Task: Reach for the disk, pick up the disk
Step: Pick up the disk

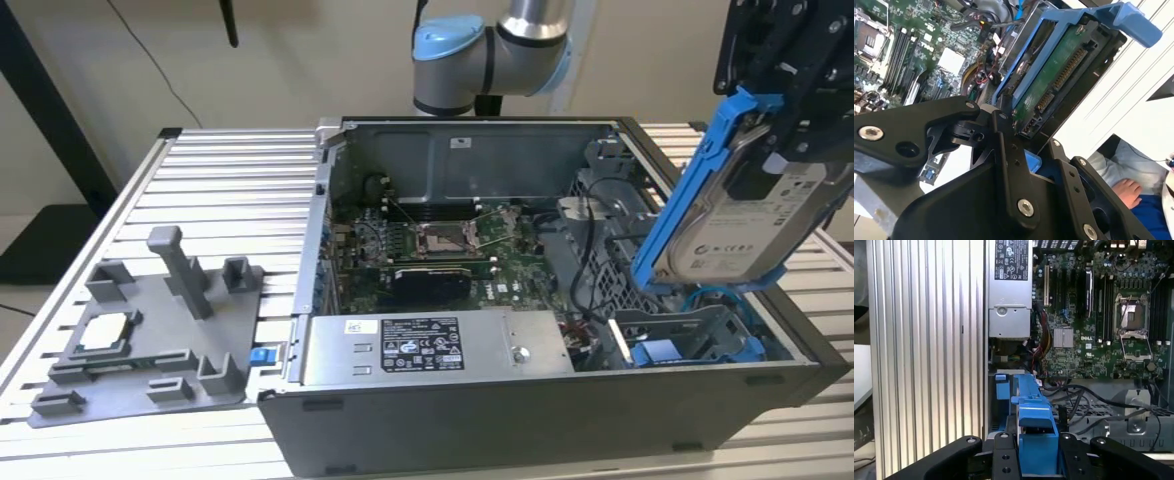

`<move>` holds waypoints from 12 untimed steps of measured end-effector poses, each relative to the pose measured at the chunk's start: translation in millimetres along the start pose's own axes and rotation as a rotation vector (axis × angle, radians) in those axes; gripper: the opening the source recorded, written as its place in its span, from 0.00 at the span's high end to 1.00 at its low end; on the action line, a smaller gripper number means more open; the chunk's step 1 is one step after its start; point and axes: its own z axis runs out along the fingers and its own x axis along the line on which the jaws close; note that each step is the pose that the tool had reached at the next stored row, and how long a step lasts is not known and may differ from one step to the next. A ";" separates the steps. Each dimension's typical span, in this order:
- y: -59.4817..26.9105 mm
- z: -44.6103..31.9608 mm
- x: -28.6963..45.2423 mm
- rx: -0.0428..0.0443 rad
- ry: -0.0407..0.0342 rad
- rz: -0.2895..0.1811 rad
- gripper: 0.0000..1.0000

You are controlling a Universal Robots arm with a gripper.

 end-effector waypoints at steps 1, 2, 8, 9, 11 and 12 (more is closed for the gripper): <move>0.0 1.2 0.1 0.0001 0.0001 0.002 1.00; -0.1 2.5 0.2 0.0001 0.0001 0.003 1.00; -0.2 9.6 0.5 0.0002 -0.0001 0.007 1.00; -0.2 10.6 0.5 0.0001 -0.0001 0.007 1.00; -0.2 12.6 0.5 0.0001 0.0000 0.007 1.00; -0.2 13.6 0.5 0.0001 -0.0001 0.007 1.00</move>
